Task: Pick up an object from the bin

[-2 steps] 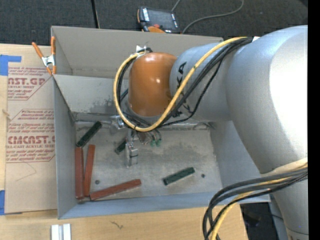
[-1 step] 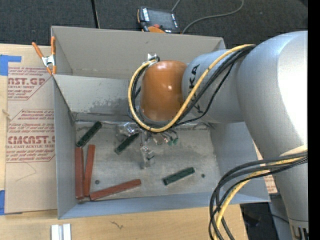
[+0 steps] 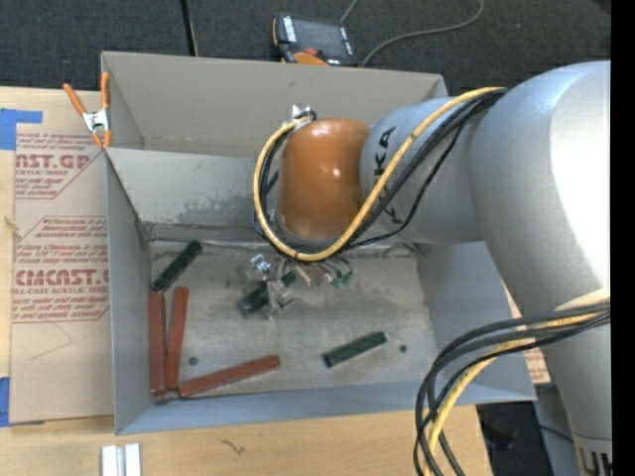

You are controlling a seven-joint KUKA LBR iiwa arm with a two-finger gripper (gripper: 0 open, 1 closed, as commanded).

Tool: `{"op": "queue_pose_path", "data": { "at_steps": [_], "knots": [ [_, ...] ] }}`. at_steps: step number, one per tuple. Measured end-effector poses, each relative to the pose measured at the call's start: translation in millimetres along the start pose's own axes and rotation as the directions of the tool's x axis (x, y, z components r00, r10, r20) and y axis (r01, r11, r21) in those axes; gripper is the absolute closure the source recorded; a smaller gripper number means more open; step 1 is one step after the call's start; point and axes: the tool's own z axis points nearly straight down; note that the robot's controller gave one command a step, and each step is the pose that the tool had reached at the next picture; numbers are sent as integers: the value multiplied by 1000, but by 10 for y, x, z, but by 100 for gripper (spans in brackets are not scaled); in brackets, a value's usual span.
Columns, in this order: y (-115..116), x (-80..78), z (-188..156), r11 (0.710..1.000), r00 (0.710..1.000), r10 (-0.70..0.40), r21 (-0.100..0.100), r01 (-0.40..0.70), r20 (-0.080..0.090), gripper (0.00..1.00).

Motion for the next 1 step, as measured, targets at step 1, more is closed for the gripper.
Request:
{"op": "queue_pose_path", "data": {
  "at_steps": [1],
  "knots": [
    [340, 300, -1497, 1000, 1000, -20, 4, 20, 6, 100]
  ]
}}
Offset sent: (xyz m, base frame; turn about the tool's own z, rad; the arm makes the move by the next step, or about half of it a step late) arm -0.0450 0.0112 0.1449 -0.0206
